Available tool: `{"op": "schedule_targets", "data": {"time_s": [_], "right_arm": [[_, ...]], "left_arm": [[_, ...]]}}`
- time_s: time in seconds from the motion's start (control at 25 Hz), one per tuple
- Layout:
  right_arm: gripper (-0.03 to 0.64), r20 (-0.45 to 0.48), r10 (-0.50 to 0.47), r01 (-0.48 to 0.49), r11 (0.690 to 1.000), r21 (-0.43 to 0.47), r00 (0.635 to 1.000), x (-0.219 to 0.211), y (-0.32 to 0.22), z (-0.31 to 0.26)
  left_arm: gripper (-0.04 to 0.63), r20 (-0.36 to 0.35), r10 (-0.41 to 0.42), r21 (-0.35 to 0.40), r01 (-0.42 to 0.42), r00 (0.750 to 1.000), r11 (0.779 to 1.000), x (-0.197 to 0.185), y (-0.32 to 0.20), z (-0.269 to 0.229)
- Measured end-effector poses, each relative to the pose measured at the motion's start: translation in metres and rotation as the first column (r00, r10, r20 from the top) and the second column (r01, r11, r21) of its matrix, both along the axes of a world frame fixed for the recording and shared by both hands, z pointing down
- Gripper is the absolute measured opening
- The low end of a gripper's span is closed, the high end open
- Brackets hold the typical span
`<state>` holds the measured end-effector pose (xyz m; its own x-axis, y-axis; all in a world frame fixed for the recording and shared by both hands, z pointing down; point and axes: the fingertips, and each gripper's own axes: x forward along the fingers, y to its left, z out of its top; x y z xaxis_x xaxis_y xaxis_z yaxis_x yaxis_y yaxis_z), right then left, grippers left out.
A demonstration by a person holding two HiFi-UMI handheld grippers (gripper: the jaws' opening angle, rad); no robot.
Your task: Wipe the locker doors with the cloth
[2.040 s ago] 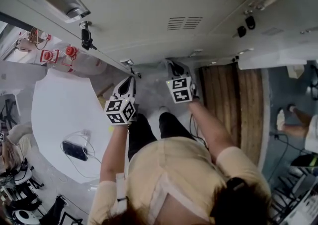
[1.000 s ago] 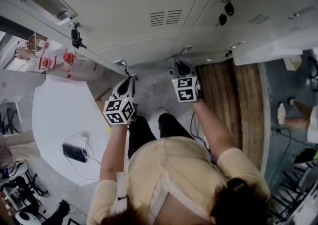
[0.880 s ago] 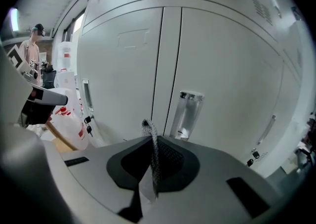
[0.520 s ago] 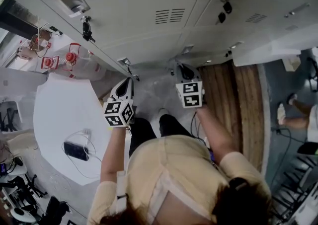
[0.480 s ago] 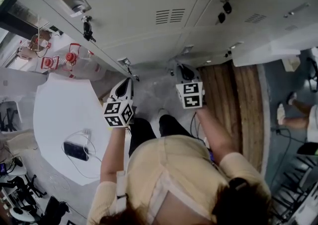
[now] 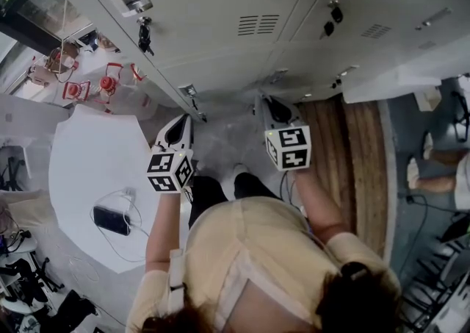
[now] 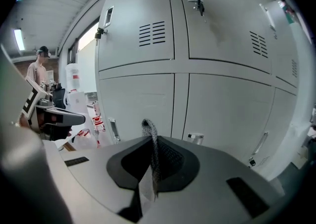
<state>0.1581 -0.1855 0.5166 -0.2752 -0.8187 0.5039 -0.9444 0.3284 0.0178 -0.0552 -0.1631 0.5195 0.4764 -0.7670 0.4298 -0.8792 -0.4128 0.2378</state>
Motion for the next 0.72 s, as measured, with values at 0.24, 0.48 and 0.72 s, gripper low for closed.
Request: {"op": "schedule_targets", "data": {"time_s": [0.24,0.48,0.72], "right_arm": [[0.014,0.013,-0.035,0.035,0.999,0.013,0.999,-0.009,0.005,-0.026],[0.014,0.021,-0.051,0.051,0.998,0.028,0.998,-0.013,0.011,-0.045],[0.014,0.036,-0.069,0.067,0.997,0.049,0.997,-0.015,0.02,-0.063]], "left_arm": [[0.002,0.045,0.006,0.046,-0.009,0.999,0.999,-0.005,0.003,-0.026],[0.002,0.041,-0.022,0.061,0.02,0.999,0.998,-0.009,0.008,-0.047],[0.002,0.041,-0.054,0.079,0.05,0.998,0.996,-0.015,0.019,-0.065]]}}
